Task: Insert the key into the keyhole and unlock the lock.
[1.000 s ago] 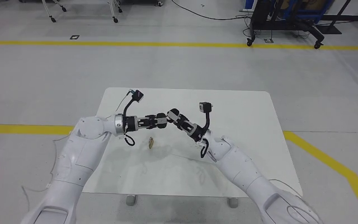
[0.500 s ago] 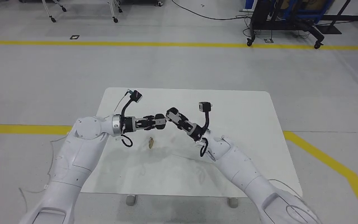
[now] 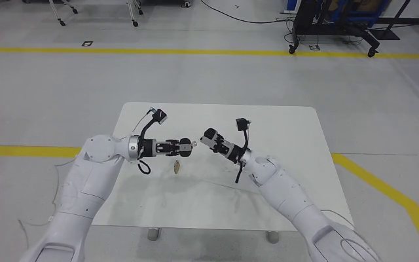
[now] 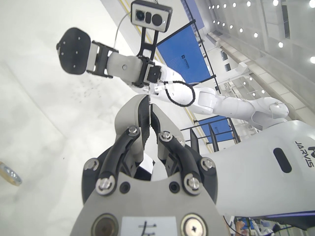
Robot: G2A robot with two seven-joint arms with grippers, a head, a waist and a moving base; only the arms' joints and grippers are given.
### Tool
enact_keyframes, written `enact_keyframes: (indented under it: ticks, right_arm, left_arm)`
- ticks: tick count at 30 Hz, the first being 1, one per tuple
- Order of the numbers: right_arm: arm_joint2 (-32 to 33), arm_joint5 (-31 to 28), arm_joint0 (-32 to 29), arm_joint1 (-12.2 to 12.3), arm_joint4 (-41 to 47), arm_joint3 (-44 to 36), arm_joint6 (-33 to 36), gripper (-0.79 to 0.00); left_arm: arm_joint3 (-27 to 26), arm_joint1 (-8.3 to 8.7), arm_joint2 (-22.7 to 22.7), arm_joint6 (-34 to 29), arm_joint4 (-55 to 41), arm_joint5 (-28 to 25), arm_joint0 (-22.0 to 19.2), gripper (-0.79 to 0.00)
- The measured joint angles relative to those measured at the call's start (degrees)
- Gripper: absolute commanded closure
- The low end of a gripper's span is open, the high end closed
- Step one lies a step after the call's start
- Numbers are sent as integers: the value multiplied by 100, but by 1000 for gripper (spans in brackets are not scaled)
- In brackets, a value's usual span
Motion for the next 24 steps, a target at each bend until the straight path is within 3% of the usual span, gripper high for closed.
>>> enact_keyframes:
  ticks: [2, 3, 4, 8, 13, 24]
  right_arm:
    - [122, -60, -111, 92, 209, -135, 394, -462]
    - [163, -79, -161, 129, 369, -206, 600, -388]
    - [194, -63, -220, 173, 608, -297, 918, -366]
    - [220, 347, -272, 290, 1358, -542, 2070, -372]
    - [193, 670, -282, 340, 1995, -721, 2941, -314]
    - [106, 838, -234, 352, 2424, -737, 3521, -314]
  left_arm:
    - [14, 37, 41, -213, 27, 218, -96, 0]
    - [7, 57, 59, -263, 59, 271, -121, 0]
    - [-26, 83, 98, -312, 107, 321, -140, 0]
    - [-212, 156, 311, -403, 171, 413, -143, 0]
    - [-285, 237, 616, -367, 327, 378, -213, 0]
    - [-184, 371, 981, -246, 99, 257, -402, 0]
